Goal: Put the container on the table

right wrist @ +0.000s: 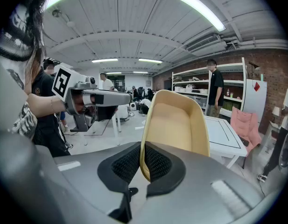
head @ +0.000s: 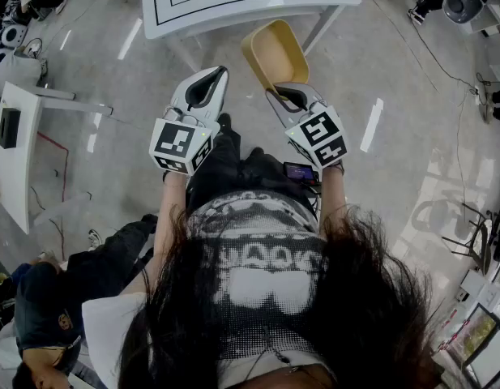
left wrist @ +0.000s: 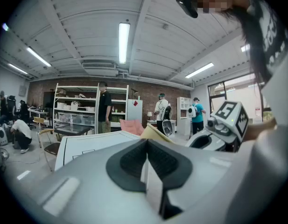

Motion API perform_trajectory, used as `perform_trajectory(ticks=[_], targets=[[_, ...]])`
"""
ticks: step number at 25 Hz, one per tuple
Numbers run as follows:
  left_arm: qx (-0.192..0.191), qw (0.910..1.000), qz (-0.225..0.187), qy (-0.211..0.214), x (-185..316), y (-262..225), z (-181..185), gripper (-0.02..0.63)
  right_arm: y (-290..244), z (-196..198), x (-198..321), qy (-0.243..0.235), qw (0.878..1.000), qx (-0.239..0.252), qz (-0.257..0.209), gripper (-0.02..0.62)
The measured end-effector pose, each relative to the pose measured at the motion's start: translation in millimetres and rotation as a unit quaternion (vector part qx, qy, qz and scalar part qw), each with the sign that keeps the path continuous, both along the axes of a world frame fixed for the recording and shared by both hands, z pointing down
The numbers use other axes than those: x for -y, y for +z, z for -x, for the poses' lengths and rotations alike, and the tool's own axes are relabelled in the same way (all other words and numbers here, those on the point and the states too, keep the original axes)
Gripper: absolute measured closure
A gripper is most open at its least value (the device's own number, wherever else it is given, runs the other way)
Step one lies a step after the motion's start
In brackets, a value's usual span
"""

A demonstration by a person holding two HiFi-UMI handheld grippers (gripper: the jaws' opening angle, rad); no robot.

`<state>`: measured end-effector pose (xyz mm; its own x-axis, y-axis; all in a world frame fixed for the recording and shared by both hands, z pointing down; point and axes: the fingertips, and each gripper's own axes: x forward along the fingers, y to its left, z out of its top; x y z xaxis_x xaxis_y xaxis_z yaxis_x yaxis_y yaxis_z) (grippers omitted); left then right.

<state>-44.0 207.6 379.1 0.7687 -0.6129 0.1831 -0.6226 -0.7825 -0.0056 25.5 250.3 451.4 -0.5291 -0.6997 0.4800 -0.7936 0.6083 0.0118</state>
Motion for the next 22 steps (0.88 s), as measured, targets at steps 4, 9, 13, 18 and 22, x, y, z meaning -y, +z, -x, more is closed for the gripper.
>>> perform_trajectory(ticks=[4,9,13,18,22], targets=[[0.001,1.0,0.001,-0.002,2,0,-5,0.606,0,-7,1,0.002,1.0,0.001,0.0,0.572],[0.001,1.0,0.0,-0.001,2,1,-12,0.606,1,-14,-1,0.005,1.0,0.004,-0.002,0.572],[0.004,1.0,0.0,0.001,-1,2,-20,0.606,5,-24,-6,0.009,1.0,0.006,0.001,0.572],[0.011,0.9999,-0.001,0.003,1,4,-22,0.606,10,-32,-2,0.019,1.0,0.009,0.006,0.572],[0.014,0.9999,0.0,-0.001,12,4,-20,0.606,11,-33,8,0.018,1.0,0.013,0.005,0.572]])
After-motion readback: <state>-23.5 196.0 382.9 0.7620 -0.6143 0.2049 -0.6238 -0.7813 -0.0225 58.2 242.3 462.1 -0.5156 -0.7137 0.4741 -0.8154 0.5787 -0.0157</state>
